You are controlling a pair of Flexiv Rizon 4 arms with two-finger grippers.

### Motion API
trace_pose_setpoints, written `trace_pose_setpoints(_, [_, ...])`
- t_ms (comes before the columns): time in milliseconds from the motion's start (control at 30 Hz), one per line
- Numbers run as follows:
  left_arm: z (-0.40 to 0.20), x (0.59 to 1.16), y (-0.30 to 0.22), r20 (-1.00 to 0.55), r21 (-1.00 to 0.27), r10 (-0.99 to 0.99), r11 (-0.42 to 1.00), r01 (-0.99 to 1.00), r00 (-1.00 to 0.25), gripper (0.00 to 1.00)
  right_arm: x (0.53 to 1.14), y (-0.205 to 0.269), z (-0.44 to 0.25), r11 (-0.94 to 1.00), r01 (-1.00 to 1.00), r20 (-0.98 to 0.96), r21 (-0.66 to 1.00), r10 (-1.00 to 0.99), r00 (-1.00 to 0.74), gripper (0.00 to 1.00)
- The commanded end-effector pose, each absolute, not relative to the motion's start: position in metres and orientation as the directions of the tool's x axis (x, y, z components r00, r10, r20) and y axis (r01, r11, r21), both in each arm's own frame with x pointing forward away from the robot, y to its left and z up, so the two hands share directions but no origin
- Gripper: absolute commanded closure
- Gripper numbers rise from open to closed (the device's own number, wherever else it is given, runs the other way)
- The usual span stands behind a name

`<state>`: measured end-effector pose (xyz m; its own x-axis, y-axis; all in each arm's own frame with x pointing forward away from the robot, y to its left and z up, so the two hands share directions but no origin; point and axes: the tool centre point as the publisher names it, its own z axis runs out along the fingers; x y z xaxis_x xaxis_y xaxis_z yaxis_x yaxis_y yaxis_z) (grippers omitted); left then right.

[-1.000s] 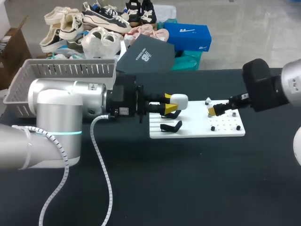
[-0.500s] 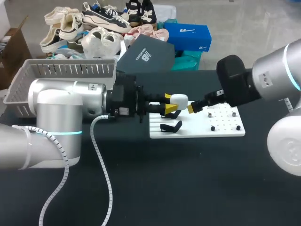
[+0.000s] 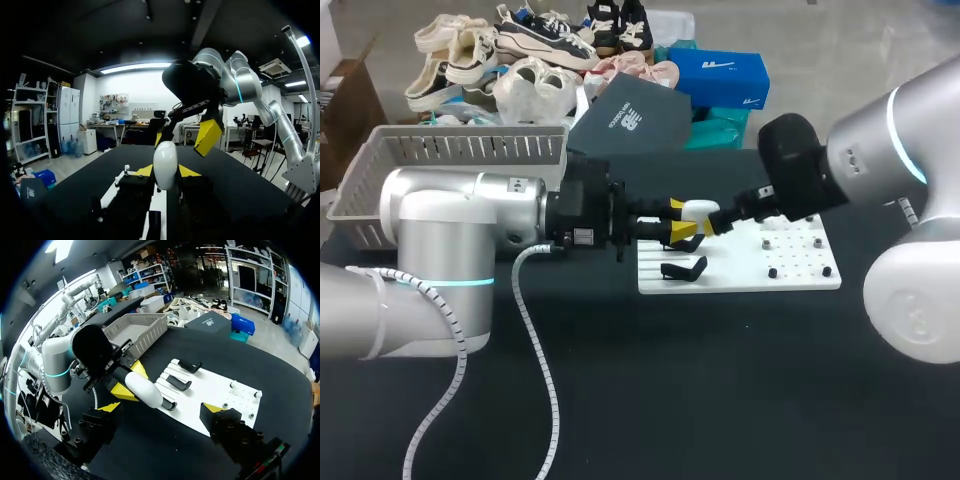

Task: Pick up each earbud case from the left stands, insert the matching earbuds, close the lid, and place the case in the box.

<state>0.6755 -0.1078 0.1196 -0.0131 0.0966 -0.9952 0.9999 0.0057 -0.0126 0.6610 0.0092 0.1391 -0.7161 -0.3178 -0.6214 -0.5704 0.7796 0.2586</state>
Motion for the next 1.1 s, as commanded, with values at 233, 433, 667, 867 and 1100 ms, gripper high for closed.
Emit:
trace_pose_setpoints(233, [0.119, 0.676, -0.109, -0.995, -0.011, 0.094, 0.008, 1.000, -0.012, 1.00, 0.666, 0.012, 0.134, 0.820, -0.530, -0.611, 0.215, -0.311, -0.728, 0.00])
trace_pose_setpoints(433, [0.119, 0.676, -0.109, -0.995, -0.011, 0.094, 0.008, 1.000, -0.012, 1.00, 0.668, 0.012, 0.133, 0.826, -0.522, -0.607, 0.213, -0.307, -0.733, 0.00])
trace_pose_setpoints(667, [0.119, 0.676, -0.109, -0.995, -0.011, 0.094, 0.008, 1.000, -0.012, 1.00, 0.673, 0.011, 0.131, 0.834, -0.512, -0.605, 0.207, -0.302, -0.736, 0.00])
trace_pose_setpoints(867, [0.119, 0.676, -0.109, -0.995, -0.011, 0.094, 0.008, 1.000, -0.012, 1.00, 0.675, 0.010, 0.130, 0.839, -0.505, -0.604, 0.204, -0.298, -0.739, 0.00])
trace_pose_setpoints(1100, [0.119, 0.676, -0.109, -0.995, -0.011, 0.094, 0.008, 1.000, -0.012, 1.00, 0.677, 0.009, 0.131, 0.842, -0.500, -0.604, 0.202, -0.295, -0.741, 0.00])
